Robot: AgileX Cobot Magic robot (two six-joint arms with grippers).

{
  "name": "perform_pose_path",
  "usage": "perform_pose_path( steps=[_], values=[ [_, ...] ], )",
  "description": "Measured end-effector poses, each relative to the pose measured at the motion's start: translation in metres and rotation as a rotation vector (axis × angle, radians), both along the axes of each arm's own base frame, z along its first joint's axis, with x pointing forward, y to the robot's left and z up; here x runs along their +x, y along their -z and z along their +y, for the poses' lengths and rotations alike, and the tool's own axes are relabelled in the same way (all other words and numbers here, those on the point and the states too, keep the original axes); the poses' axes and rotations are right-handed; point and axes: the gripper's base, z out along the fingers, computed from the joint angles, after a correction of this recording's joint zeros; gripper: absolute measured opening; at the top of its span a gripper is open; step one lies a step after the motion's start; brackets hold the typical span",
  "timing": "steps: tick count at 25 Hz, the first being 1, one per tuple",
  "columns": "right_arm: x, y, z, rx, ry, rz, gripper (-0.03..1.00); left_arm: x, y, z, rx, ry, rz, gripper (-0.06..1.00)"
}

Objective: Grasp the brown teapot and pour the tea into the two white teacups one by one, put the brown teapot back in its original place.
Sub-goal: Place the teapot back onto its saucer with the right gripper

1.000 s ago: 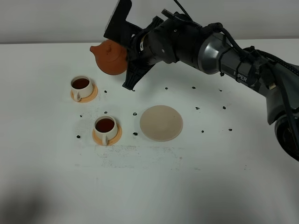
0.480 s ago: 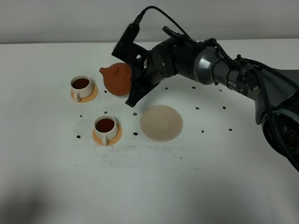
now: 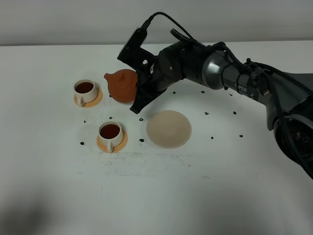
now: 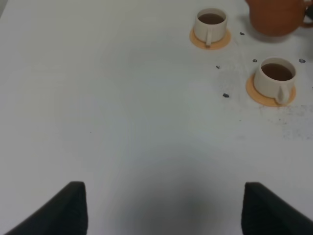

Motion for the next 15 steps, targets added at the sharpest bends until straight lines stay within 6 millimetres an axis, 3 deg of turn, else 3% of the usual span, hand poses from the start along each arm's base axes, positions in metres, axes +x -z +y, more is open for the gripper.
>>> perform_pose_path(
  steps=[7,10,15],
  values=[
    [-0.03,-0.054,-0.026,0.072,0.012,-0.072,0.11,0.0,0.0,0.0,0.0,0.0,0.0,0.66],
    [-0.05,-0.054,-0.042,0.109,0.06,-0.04,0.11,0.0,0.0,0.0,0.0,0.0,0.0,0.66],
    [-0.079,-0.03,-0.067,0.142,0.152,0.059,0.11,0.0,0.0,0.0,0.0,0.0,0.0,0.66]
  ],
)
